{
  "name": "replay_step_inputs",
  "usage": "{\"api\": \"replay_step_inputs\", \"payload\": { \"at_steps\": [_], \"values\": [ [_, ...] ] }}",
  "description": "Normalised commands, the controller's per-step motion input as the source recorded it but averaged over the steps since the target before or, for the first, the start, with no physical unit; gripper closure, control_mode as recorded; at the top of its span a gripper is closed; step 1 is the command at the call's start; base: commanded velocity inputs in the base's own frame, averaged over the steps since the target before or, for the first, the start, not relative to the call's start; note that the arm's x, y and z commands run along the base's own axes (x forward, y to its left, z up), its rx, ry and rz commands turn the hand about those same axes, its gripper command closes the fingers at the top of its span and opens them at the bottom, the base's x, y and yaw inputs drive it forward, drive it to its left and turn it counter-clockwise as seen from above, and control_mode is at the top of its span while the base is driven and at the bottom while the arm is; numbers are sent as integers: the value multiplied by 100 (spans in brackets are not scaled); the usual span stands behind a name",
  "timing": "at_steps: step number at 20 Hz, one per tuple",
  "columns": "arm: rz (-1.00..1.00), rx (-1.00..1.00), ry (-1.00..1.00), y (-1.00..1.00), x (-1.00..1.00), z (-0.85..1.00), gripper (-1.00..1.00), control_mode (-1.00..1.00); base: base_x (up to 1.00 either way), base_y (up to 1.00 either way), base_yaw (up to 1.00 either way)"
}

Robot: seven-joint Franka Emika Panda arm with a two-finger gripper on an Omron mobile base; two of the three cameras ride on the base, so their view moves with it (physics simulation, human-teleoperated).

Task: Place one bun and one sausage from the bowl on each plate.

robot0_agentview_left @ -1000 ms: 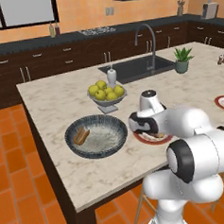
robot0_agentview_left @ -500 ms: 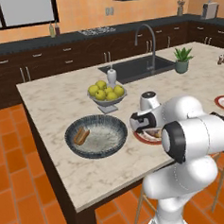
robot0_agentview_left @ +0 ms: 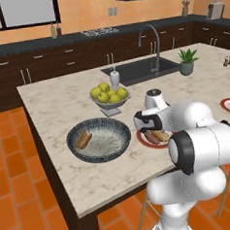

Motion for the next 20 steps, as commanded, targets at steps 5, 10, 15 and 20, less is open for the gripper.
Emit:
{"api": "replay_step_inputs", "payload": {
  "at_steps": [5, 10, 15, 20],
  "values": [
    [-6, 18, -29, 9, -67, 100, -100, -100, 0, 0, 0],
    [-8, 14, -5, 82, -38, 94, -100, -100, 0, 0, 0],
    [-3, 0, 14, 100, -1, 75, -100, -100, 0, 0, 0],
    [3, 3, 21, 99, 2, 35, -100, -100, 0, 0, 0]
  ]
}}
